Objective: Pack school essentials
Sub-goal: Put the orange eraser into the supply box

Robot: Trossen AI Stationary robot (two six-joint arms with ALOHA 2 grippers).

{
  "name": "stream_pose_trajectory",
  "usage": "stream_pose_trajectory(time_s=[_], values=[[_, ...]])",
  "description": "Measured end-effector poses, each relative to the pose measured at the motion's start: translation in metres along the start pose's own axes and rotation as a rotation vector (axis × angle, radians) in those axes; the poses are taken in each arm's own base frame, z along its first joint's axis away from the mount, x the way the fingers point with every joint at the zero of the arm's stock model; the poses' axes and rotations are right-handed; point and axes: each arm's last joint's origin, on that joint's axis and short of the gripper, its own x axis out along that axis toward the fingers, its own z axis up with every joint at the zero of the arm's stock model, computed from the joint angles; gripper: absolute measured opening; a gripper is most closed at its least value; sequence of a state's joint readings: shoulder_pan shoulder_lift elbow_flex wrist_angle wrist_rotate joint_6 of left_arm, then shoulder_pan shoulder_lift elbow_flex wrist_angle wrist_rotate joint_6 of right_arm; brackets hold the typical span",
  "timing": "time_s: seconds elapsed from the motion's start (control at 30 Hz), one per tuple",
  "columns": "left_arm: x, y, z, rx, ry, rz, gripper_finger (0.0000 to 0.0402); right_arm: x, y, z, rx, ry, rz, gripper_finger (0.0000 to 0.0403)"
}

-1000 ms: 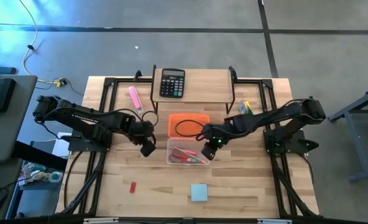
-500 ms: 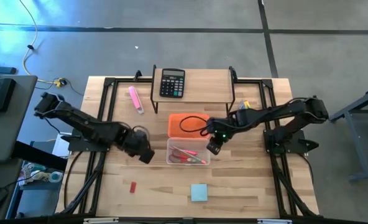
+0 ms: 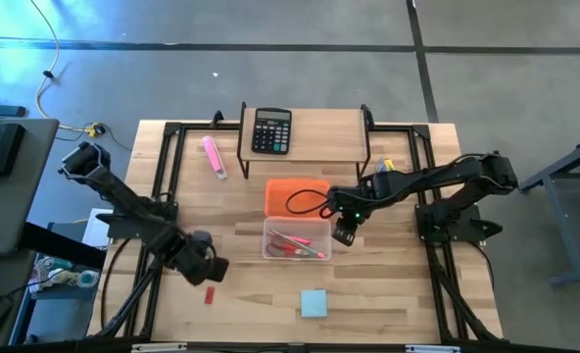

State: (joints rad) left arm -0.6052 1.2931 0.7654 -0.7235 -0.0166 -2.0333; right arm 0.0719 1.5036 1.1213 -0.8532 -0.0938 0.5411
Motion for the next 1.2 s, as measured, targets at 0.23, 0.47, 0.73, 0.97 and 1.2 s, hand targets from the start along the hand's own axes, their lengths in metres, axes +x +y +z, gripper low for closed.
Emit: stream_pose_trajectory(time_s=[0.23,0.47,0.73,0.97,1.2], values=[[0.017,-0.001,-0.023,-0.053,0.005,0.035,0.0229,0.000,0.000,0.000,-0.024,-0.007,-0.010,0.0113],[0.032,-0.010,-0.030,-0.065,-0.032,0.087,0.0229,0.000,0.000,0.000,-0.023,-0.009,-0.009,0.0113],[0.052,-0.017,-0.036,-0.065,-0.070,0.164,0.0229,0.000,0.000,0.001,-0.019,-0.010,-0.009,0.0113],[0.053,-0.026,-0.042,-0.063,-0.107,0.220,0.0229,0.000,0.000,0.001,-0.024,-0.011,-0.008,0.0113],[0.060,-0.031,-0.046,-0.061,-0.126,0.254,0.0229,0.000,0.000,0.002,-0.026,-0.021,-0.003,0.0113]])
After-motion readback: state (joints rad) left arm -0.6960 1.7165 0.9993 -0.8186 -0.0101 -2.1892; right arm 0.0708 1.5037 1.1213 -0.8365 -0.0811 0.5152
